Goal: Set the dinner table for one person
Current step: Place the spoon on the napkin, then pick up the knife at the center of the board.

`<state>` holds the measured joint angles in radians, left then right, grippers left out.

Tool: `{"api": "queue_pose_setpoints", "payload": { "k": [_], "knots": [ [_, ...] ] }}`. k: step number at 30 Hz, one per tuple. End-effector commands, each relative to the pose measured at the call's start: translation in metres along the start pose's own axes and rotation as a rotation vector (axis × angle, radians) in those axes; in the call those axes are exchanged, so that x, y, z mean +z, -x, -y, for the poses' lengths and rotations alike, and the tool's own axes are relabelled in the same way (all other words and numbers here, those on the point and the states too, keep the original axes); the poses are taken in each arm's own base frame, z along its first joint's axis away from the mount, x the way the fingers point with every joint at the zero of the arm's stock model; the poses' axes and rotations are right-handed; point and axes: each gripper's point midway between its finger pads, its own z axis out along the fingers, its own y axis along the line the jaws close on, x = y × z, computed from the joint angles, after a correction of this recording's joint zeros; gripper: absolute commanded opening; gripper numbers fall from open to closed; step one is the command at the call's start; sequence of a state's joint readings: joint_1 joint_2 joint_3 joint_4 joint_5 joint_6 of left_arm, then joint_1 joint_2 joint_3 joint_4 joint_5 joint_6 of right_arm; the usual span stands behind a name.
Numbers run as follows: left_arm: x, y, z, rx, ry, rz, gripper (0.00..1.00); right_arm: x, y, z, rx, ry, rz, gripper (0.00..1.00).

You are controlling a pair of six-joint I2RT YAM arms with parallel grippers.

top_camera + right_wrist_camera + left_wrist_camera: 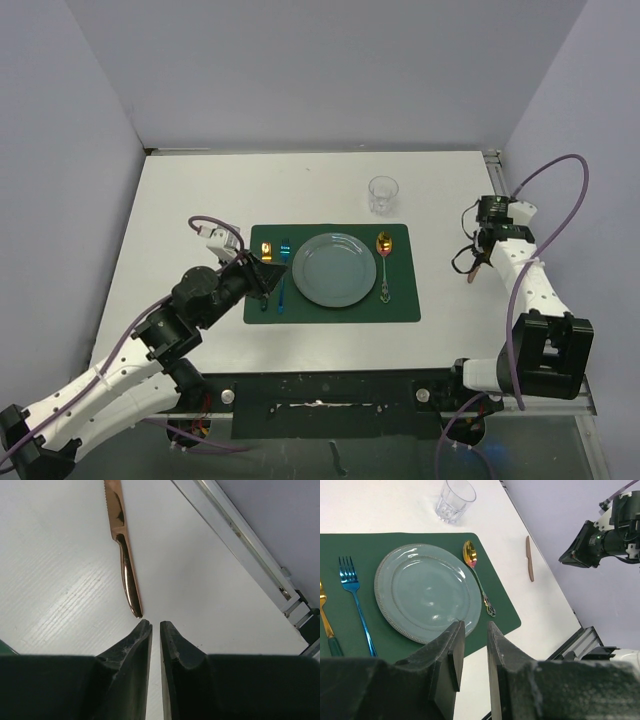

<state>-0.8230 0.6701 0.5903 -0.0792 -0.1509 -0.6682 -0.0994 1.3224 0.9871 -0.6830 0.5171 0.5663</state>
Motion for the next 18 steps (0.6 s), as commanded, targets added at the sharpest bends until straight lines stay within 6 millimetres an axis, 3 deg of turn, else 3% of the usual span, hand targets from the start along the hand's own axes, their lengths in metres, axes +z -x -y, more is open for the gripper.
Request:
{"api": "queue_pose_setpoints", "payload": {
  "k": [1,9,18],
  "knots": [
    [-0.003,0.014,0.004,0.011,-0.001,0.048,0.22,0.015,-0.003,-0.003,0.004,0.036,-0.031,0.16],
    [0.007,0.012,-0.009,0.070,0.082,0.024,0.22,0.053,-0.028,-0.013,0.048,0.102,-0.155,0.21],
    [0.023,0.004,-0.015,0.096,0.100,0.007,0.22,0.073,-0.017,-0.036,0.052,0.152,-0.186,0.32]
  ]
}}
